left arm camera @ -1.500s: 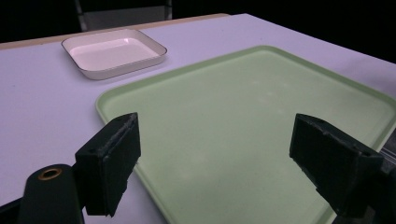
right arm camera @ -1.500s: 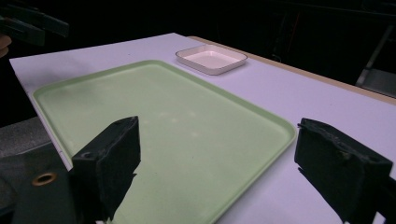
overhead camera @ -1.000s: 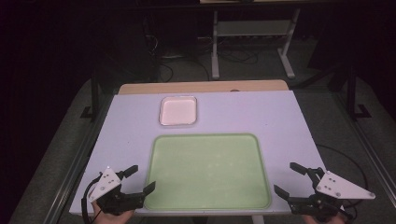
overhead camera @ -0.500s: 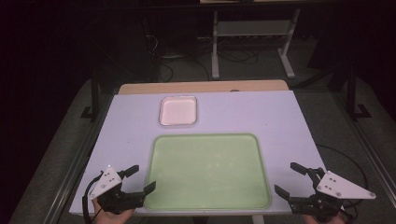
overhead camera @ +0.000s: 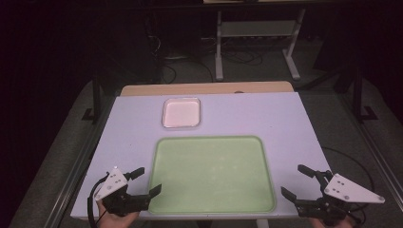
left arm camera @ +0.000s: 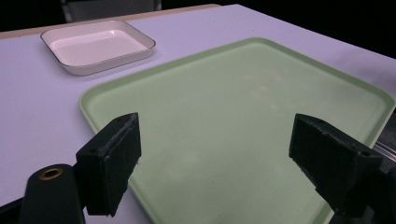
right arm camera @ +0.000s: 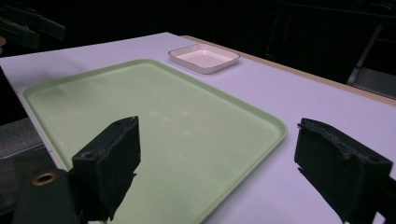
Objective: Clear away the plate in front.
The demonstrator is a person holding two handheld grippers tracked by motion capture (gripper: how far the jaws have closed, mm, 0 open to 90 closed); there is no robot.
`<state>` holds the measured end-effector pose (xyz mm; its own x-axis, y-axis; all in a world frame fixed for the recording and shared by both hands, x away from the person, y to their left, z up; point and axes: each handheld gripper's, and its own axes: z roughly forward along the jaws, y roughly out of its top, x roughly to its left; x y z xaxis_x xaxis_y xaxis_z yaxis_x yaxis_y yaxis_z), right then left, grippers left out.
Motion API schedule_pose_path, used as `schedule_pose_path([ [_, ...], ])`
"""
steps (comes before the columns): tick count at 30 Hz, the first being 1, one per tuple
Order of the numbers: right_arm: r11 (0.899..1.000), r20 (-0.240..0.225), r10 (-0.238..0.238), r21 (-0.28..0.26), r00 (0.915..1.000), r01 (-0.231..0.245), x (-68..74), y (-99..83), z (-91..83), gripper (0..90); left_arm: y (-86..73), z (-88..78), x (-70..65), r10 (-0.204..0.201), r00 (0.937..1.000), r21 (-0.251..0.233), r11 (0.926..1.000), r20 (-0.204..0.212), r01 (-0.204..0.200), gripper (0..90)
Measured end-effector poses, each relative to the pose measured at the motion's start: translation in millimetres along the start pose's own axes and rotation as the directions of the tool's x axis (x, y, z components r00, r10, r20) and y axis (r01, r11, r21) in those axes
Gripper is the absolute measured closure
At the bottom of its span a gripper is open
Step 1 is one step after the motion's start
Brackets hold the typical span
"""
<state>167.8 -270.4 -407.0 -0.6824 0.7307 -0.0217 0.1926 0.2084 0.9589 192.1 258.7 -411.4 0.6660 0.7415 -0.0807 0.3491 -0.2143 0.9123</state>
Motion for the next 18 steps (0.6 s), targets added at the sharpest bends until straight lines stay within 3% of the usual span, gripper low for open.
schedule_pose_path([
  [7,1.0,0.014,-0.008,-0.004,0.9999,0.008,-1.1,0.5,-2.7,13.6,8.8,7.0,1.5,-0.003,0.9997,0.006,1.0,0.023,0.002,16.4],
  [15,1.0,0.016,-0.007,-0.005,0.9998,0.007,-2.2,0.2,-3.5,13.6,20.9,14.6,1.3,0.026,0.9989,0.019,0.9995,0.04,-0.027,18.1],
  [18,1.0,0.02,-0.004,-0.008,0.9998,0.004,-2.3,0.1,-4.1,13.6,22.9,16.4,2.1,0.015,0.9985,0.024,0.9996,0.052,-0.016,18.6],
])
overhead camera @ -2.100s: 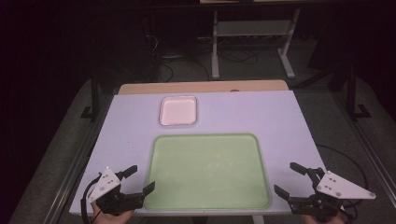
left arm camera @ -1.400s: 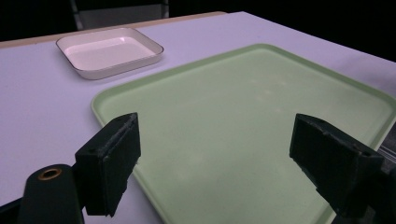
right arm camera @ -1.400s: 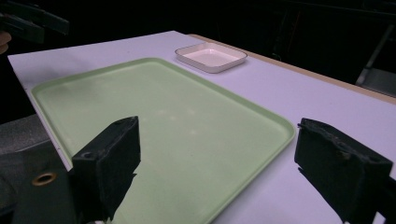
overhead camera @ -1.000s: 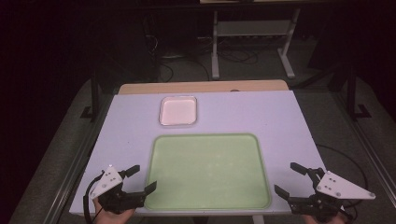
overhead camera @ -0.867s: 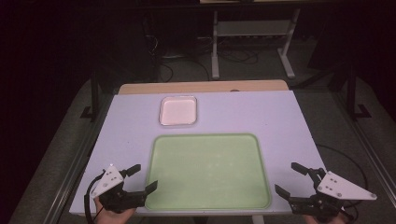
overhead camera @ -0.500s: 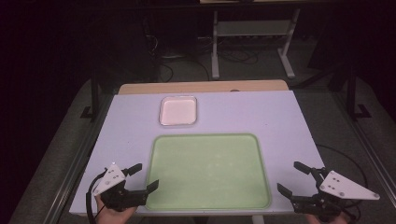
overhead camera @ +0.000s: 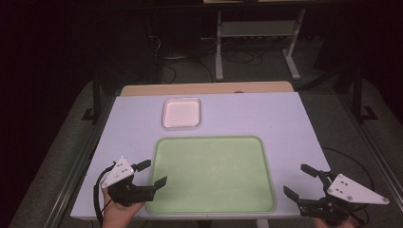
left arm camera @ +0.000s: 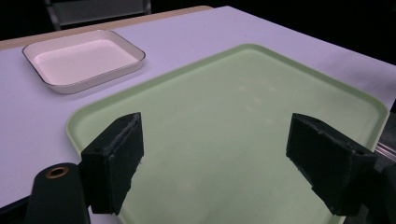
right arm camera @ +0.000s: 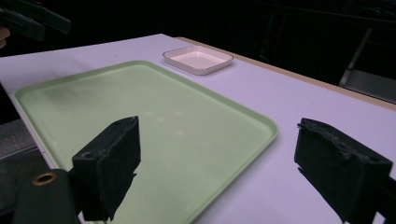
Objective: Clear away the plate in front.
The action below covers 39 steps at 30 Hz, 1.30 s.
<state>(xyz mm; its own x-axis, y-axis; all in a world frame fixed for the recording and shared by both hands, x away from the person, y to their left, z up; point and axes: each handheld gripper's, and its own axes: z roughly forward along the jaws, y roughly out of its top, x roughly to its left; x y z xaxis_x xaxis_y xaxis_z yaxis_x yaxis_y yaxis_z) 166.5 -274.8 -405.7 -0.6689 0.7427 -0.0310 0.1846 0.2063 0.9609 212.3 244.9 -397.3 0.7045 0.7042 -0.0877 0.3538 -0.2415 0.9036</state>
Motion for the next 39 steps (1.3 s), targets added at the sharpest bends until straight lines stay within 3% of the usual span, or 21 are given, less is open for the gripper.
schedule_pose_path([
  [5,1.0,-0.008,-0.001,0.003,1.0,0.001,1.1,0.4,0.6,13.6,2.4,5.3,3.1,-0.02,0.9998,-0.002,0.9998,0.006,0.02,17.8],
  [13,1.0,-0.004,0.007,0.0,1.0,-0.007,0.9,-0.8,-0.7,13.6,10.0,15.3,5.8,-0.007,0.9999,0.008,0.9999,0.009,0.007,16.2],
  [24,1.0,-0.01,0.001,-0.001,1.0,-0.001,1.8,0.1,-0.7,13.6,20.0,22.3,13.9,-0.001,0.9998,0.013,0.9999,-0.02,0.002,16.3],
  [39,1.0,-0.013,-0.006,0.007,0.9999,0.006,2.5,0.4,1.1,13.7,34.8,33.4,30.5,-0.023,0.9995,0.031,0.9993,-0.02,0.024,16.9],
])
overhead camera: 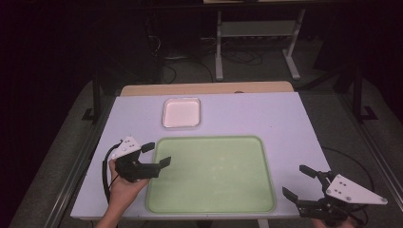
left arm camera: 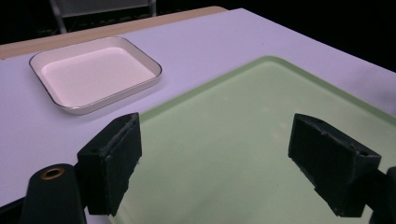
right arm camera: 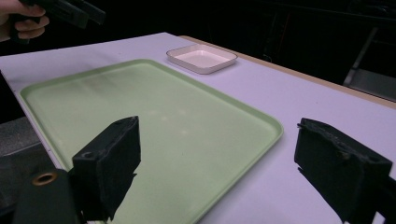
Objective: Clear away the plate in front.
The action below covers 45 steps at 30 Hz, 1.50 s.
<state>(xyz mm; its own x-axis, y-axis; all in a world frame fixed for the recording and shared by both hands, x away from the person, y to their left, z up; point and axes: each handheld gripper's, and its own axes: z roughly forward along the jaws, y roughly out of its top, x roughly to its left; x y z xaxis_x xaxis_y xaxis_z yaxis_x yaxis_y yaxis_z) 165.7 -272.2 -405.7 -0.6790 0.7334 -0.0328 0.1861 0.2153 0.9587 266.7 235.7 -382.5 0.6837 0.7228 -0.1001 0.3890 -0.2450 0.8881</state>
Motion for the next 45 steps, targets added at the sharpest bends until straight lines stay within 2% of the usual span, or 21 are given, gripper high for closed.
schedule_pose_path([
  [21,1.0,-0.007,-0.002,0.005,1.0,0.002,-0.9,0.0,1.4,13.7,21.6,20.6,23.8,-0.018,0.9992,0.034,0.9992,-0.035,0.019,17.0],
  [26,1.0,-0.008,0.002,0.008,1.0,-0.002,-1.3,0.3,1.7,13.7,25.7,26.6,31.0,-0.03,0.998,0.03,0.999,-0.056,0.032,16.9],
  [31,1.0,-0.008,0.002,0.007,1.0,-0.002,-1.7,0.1,1.4,13.7,31.8,32.3,37.3,-0.05,0.9973,0.027,0.9983,-0.054,0.051,16.9],
  [38,1.0,-0.004,0.009,-0.001,1.0,-0.009,-3.2,0.3,-0.3,13.6,40.6,42.8,44.4,-0.054,0.9968,0.035,0.9978,-0.059,0.056,17.0],
  [45,1.0,-0.001,0.01,0.0,1.0,-0.01,-4.1,0.6,-0.5,13.6,44.7,56.4,58.3,-0.087,0.9943,0.042,0.9951,-0.061,0.09,17.0],
])
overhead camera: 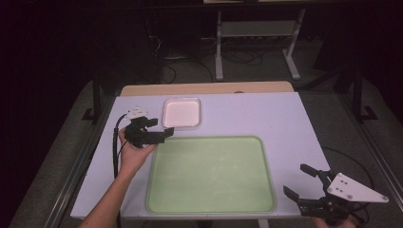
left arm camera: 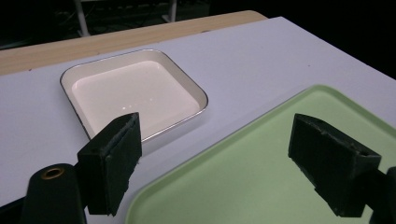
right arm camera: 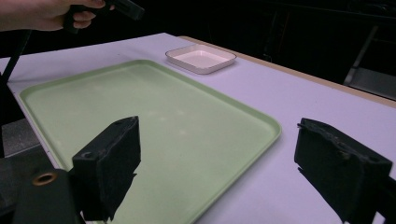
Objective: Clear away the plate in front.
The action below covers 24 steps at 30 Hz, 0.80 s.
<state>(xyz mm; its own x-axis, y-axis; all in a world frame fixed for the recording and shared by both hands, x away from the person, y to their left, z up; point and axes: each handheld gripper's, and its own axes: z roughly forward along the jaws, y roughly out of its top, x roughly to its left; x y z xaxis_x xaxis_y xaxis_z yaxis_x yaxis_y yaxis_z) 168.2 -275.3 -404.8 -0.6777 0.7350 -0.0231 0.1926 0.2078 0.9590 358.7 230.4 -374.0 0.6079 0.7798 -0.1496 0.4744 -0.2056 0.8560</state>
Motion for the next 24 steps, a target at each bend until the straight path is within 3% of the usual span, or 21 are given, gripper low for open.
schedule_pose_path([
  [6,1.0,-0.001,0.007,-0.001,1.0,-0.007,-1.6,-0.7,-0.5,13.6,5.4,10.7,8.2,-0.016,0.9999,0.016,0.9997,-0.003,0.016,17.2],
  [13,1.0,-0.001,0.002,0.003,1.0,-0.002,-1.6,-0.3,0.6,13.6,14.6,17.8,14.4,-0.008,0.9997,0.025,0.9996,-0.021,0.008,17.5],
  [24,1.0,-0.004,0.004,0.0,1.0,-0.004,-2.5,0.0,1.3,13.6,22.4,33.8,29.1,-0.052,0.9977,0.055,0.997,-0.045,0.054,19.0],
])
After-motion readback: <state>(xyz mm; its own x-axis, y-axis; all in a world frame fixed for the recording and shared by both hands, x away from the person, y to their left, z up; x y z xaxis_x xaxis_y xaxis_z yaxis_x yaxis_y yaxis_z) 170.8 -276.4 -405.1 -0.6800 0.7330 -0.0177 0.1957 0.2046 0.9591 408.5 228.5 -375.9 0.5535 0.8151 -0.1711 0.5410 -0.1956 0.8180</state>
